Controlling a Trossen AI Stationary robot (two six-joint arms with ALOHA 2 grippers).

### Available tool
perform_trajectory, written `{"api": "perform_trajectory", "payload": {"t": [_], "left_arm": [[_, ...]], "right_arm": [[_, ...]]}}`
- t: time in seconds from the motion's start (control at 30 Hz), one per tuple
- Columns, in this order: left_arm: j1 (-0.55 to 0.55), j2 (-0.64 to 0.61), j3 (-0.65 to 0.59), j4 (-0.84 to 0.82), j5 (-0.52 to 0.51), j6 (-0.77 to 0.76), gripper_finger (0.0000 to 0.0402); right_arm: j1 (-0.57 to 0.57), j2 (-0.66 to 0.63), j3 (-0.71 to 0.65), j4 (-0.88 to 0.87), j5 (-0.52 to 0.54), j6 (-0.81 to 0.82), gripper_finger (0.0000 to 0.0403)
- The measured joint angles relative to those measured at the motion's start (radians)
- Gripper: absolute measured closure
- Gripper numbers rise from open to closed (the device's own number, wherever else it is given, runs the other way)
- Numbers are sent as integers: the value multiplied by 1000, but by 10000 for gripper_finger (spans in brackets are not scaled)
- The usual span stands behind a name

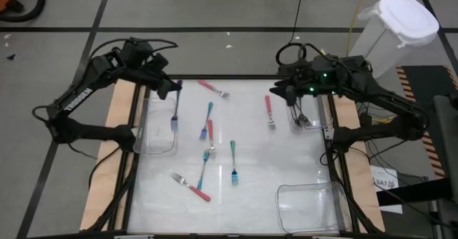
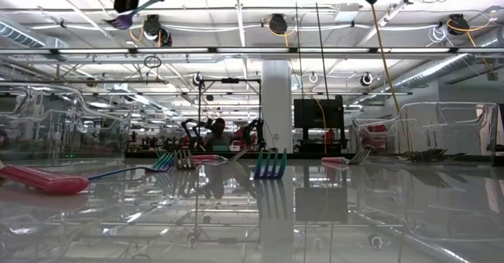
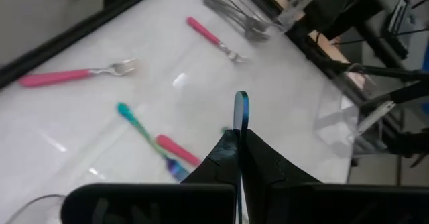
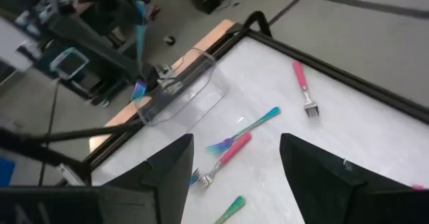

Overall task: Sort silverware by color (type)
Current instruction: Put the blue fork into the left transparent bin

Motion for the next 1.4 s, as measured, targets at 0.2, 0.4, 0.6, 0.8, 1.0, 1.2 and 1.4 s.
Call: {"api": "perform_trajectory", "payload": {"t": [0.2,0.4,0.6,0.8,1.0,1.2,1.4], "left_arm": [[119,-32,0,-53,38,133,401],[231,-25,0,-124,71,245,401],[330,-27,0,-160,133,300,401],[373,-33,0,-203,189,338,401],[374,-115,-73,-186,217,271,401],[372,-329,-303,-94,217,98,401],[372,-437,-371,-60,74,56,401]], "right_arm": [[0,38,0,21,5,115,183],[0,74,0,30,0,200,183],[22,90,0,113,3,217,183],[53,96,0,187,76,219,183],[56,96,0,191,90,225,183],[56,96,0,190,97,222,183],[55,95,0,190,101,211,183]]}}
